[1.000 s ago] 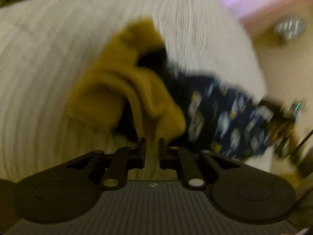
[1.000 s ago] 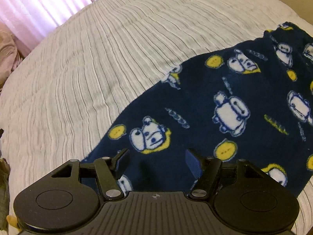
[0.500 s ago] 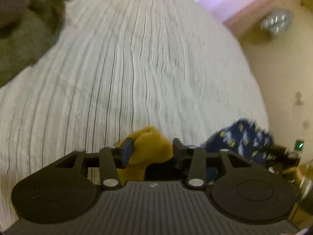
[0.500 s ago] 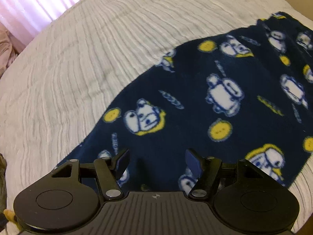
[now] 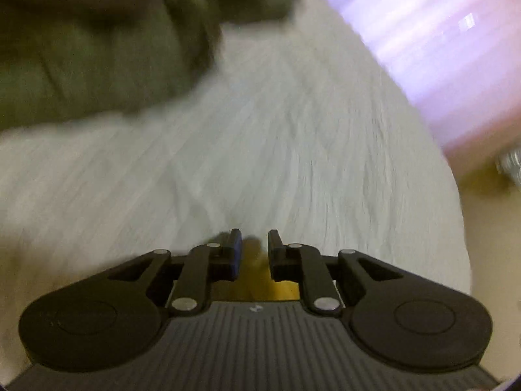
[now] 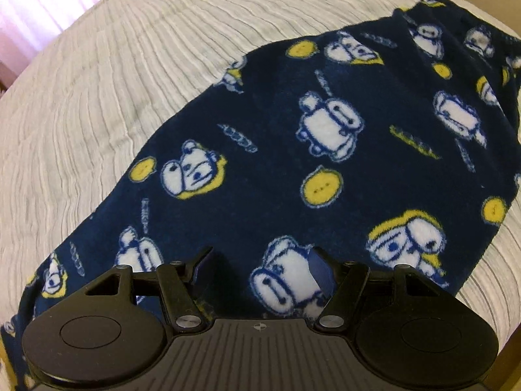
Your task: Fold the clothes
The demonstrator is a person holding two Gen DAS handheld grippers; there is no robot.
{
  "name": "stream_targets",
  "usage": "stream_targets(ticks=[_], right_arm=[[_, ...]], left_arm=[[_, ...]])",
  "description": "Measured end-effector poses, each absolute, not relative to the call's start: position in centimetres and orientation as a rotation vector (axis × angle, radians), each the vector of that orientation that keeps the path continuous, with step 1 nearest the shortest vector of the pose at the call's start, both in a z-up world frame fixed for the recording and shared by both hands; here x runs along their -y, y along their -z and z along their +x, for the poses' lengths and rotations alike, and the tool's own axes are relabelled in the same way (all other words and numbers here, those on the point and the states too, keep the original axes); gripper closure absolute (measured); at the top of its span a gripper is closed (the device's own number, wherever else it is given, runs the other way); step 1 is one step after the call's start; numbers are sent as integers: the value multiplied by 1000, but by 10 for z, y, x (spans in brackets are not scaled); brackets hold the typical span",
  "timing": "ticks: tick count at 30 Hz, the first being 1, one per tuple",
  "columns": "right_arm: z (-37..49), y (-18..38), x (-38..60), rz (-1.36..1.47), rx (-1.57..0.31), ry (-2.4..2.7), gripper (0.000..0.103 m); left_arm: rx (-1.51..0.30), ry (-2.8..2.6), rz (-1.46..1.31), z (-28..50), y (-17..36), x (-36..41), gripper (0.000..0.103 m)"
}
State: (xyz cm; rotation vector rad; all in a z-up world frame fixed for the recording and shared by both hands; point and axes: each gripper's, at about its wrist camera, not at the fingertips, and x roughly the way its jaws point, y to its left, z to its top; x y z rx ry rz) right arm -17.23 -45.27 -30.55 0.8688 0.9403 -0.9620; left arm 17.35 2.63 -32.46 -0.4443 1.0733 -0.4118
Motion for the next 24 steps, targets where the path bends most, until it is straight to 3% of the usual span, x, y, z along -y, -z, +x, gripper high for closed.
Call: stream_targets(ticks=[3,7,11,17,18,20,21,24], right_arm=[[-174,304,453,864,-948,951,36],[-177,304,453,881,-947,955,36],[-174,307,454,877,-955,954,36],[-170,308,456,881,-968,947,36],[-170,307,456,880,-972,941,36],[-172,308,457,882,-974,929,36],[-172,308,457,883,-972,926,36],[-173,308,456,879,-970,919,36]], left_arm=[[-1030,405,-377,171,302,-43,91],[-1020,698,-60,117,252,-28,88],[-1085,936,112,68,229,6,66],[-1337,944,21,35,279,47,63],[-1358,904,-4,37,288,49,66],[-1359,837,-68,46,301,52,93],[-1357,823,-111,54,304,52,98],[-1246,757,-295,85,299,42,98]])
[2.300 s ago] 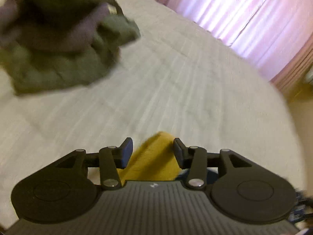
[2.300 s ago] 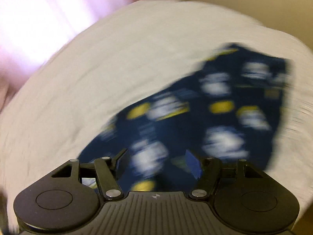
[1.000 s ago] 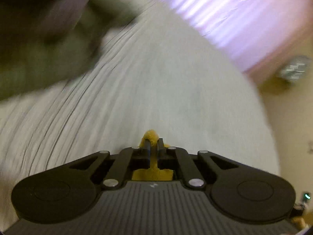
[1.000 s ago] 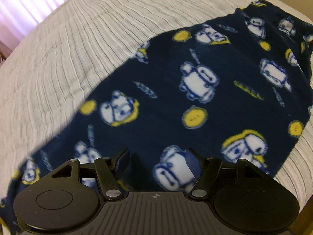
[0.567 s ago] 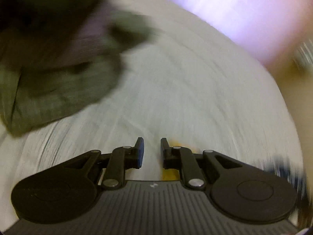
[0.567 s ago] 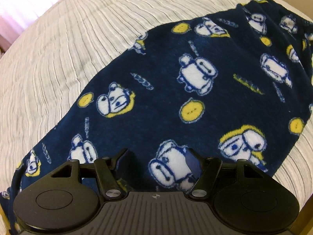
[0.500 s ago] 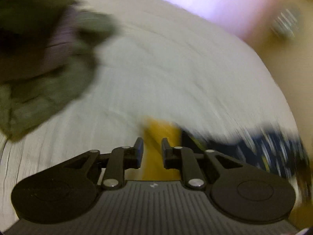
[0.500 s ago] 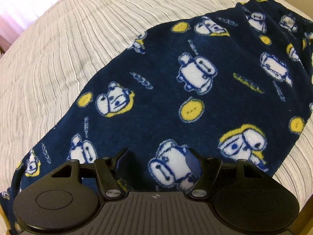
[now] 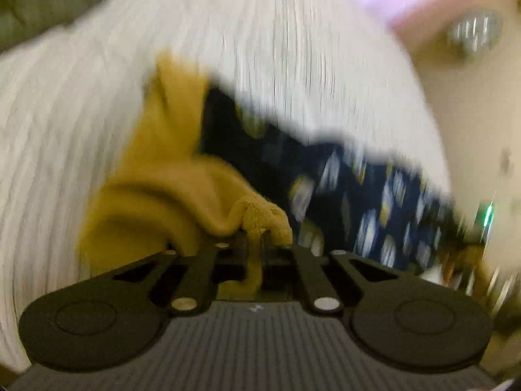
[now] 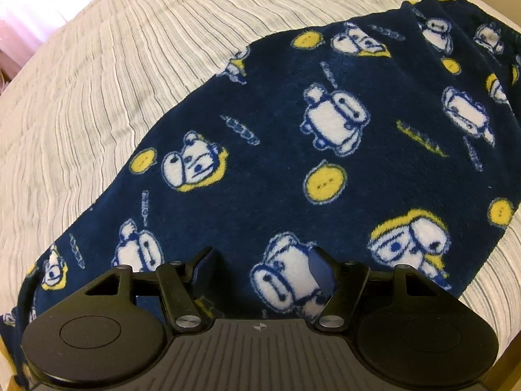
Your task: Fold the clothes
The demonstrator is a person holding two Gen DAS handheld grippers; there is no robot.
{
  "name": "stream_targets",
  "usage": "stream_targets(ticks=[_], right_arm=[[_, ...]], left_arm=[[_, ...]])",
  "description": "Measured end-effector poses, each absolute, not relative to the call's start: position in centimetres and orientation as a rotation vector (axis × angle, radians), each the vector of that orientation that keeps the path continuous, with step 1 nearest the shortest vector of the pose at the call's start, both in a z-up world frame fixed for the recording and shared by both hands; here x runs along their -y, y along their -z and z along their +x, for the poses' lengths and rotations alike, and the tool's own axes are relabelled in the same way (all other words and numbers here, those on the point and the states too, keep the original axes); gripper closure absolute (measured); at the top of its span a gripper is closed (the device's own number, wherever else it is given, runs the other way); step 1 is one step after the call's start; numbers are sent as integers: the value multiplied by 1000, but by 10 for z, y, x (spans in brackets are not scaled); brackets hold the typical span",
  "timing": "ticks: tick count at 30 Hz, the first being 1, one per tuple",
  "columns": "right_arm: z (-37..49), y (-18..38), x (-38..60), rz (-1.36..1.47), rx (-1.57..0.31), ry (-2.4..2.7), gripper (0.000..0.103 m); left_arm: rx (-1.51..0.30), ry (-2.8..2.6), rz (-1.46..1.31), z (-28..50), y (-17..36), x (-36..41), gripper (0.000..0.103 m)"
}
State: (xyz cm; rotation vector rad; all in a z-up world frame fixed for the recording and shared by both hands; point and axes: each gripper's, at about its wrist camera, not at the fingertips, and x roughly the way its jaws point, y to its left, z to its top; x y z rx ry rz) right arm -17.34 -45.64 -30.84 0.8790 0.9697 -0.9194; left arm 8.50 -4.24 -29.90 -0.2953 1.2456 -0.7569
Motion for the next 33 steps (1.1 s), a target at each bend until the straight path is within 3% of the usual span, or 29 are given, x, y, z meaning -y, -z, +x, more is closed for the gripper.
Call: stream_targets(ticks=[3,6,8,11,18,20,21,29,33], right_arm=[[-174,309,454,866,-969,913,36],[-176,308,454,876,-958,916,36],[-179,306,453,886,-947,914,36],[-186,303,451,879,-928,907,36],[-200,301,444,898,-925,914,36],[-202,302,442,899,-927,914,36],[-203,302,441,897,-927,911,36],[-212,301,435,889,-923,894,36],[-212,293,432,848,-917,884,36]], left_arm=[[-1094,506,-543,134,301,29,96],[-1045,357,-560,156,302,17,96],[-1073,336,-496,151,304,17,93],[-1186,342,-442,124,314,21,77],[-1301,192,-655,74,343,6,68],[-1294,163,-728,70,352,3,76],[-1276,177,-729,70,352,3,102],[-1208,142,-323,72,327,15,97],[-1024,213,-257,89,290,36,98]])
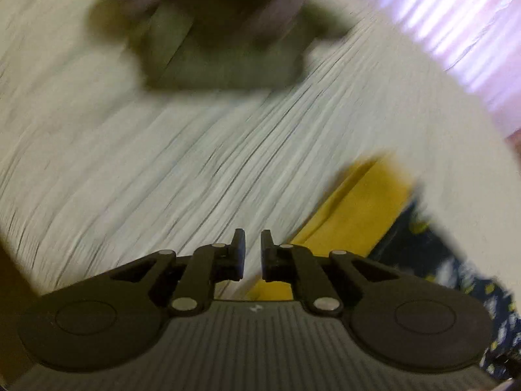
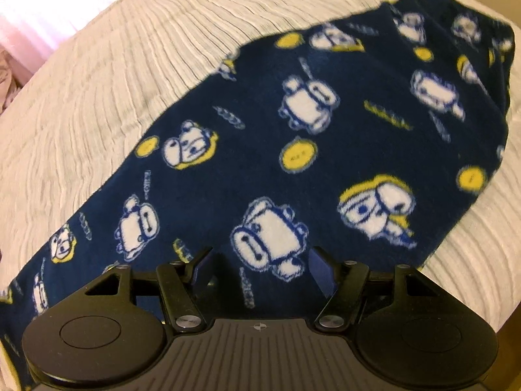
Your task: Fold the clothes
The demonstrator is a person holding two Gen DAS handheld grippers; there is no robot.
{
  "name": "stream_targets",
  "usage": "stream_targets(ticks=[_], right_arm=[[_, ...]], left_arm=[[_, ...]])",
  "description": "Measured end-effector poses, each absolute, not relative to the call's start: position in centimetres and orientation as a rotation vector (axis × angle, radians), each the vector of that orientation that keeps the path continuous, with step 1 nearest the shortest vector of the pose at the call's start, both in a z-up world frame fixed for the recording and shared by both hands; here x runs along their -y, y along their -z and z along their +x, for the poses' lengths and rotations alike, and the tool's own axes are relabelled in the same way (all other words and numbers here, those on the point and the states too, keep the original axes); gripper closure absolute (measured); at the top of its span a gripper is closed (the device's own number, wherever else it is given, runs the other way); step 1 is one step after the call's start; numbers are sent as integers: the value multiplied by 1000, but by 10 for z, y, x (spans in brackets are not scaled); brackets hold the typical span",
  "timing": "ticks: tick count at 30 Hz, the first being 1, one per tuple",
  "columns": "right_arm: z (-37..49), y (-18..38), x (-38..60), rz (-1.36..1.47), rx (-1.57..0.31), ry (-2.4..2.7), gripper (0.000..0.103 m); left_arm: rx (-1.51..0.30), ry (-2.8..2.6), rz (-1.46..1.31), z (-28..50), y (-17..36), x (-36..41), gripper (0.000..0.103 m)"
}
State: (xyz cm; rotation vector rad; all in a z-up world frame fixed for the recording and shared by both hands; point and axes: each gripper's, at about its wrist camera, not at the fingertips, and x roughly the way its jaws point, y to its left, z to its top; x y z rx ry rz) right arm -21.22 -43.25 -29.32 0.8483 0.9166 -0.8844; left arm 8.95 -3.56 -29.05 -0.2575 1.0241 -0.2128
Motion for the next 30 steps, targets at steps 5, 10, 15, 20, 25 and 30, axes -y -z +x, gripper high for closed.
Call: stream_targets(ticks=[5,10,15,20,25,30], right_arm=[[-214,288,431,794,-897,882,36],[-226,296,434,805,-878,886,36],[-265,287,444,790,-832,911,36],[-330,274,484,835,-721,1000,36],[-409,269,551,981,-499,1066,37],[-473,273,631,1139,-243,1060,37]], left_arm=[[-951,544,-124,117,282,122,96],[-972,440,-57,167,333,164,95],[-896,205,-64,176,307,158,96],[-961,266,-52,133,292,205,96],[-1069,423,-55,74,306,300,96],[-1121,499,-67,27,318,374,96]])
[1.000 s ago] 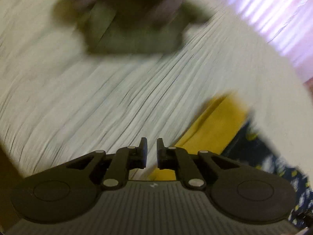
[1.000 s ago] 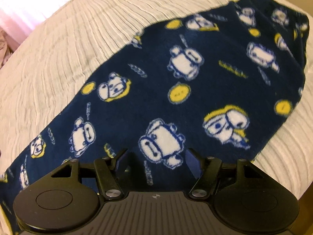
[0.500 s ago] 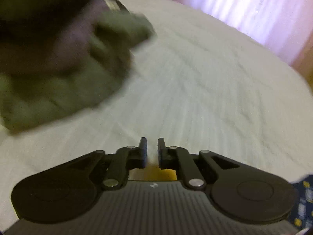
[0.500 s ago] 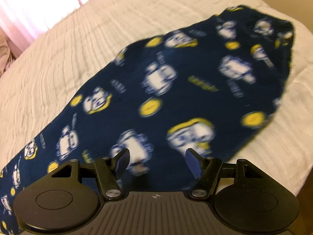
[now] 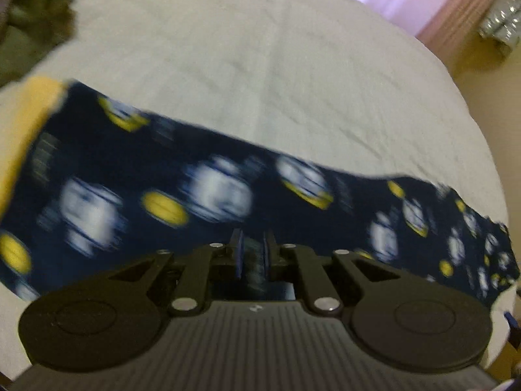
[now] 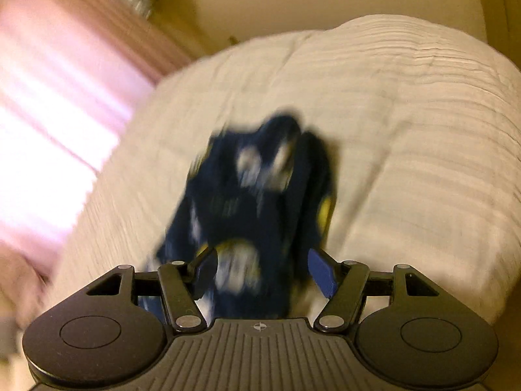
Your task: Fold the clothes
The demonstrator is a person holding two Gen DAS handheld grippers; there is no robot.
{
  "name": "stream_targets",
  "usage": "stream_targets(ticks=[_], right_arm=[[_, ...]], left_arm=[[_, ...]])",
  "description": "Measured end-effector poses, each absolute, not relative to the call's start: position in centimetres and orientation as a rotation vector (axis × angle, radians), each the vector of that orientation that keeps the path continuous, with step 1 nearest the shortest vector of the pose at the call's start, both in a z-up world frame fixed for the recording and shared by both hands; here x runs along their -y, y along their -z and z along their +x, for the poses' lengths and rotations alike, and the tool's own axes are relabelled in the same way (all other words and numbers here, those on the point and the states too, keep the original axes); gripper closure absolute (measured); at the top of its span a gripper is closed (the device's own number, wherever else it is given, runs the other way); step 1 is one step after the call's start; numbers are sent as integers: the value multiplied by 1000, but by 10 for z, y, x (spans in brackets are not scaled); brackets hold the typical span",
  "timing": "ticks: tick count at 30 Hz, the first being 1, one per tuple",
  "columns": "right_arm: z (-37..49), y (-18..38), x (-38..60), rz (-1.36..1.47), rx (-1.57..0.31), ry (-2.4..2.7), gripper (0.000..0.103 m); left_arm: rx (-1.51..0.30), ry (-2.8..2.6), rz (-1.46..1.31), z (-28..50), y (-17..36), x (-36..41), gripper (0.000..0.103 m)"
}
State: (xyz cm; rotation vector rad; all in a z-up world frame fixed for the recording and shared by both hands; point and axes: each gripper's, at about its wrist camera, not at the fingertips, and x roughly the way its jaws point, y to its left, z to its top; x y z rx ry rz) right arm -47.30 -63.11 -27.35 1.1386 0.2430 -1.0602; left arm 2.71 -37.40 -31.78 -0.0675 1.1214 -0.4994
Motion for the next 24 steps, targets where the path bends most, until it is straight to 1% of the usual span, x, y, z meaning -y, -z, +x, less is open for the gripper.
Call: stream_targets(ticks=[2,5,6,7,8,11,13,17,18,19,20,21,22,23,24], right_arm=[[-486,277,664,1148,-199,1054,37],[-492,286,705,1147,-183,1022,37],[-491,290,715,1153,-185,995,39],[-488,293,724,1155,-203,979,53],[-486,294,731,1162,-231,944,97],[-485,285,741,1111,-273,859,98],[-497,274,744,1092,-241,873,98],[-511,299,767,1177,-340,963,98],[-505,305,772,1181,-397,963,97],[-496,303,772,1131,-443,971,97],[-487,301,772,1077,-488,979,81],[-481,294,768,1022,-516,1011,48],[-479,285,760,974,-520,1072,31],[-478,276,751,925,-522,1132,26],[-476,267,742,875,-524,1192,26]], left_arm=[[-1129,509,-60,13,319,394,96],[-1144,507,-57,-3,325,415,95],[-1148,505,-54,-8,326,420,95],[-1152,495,-45,-11,325,424,95],[-1155,479,-35,-13,324,425,95],[-1173,455,-38,-18,320,424,95],[-1188,454,-38,-21,320,424,95],[-1210,432,7,-23,330,426,95],[-1212,423,8,-23,331,424,95],[-1210,410,8,-23,330,421,95],[-1208,396,9,-23,330,418,95],[-1203,386,12,-23,329,415,95],[-1195,379,16,-23,327,412,95],[-1186,372,21,-23,325,409,95],[-1174,375,28,-23,323,407,95]])
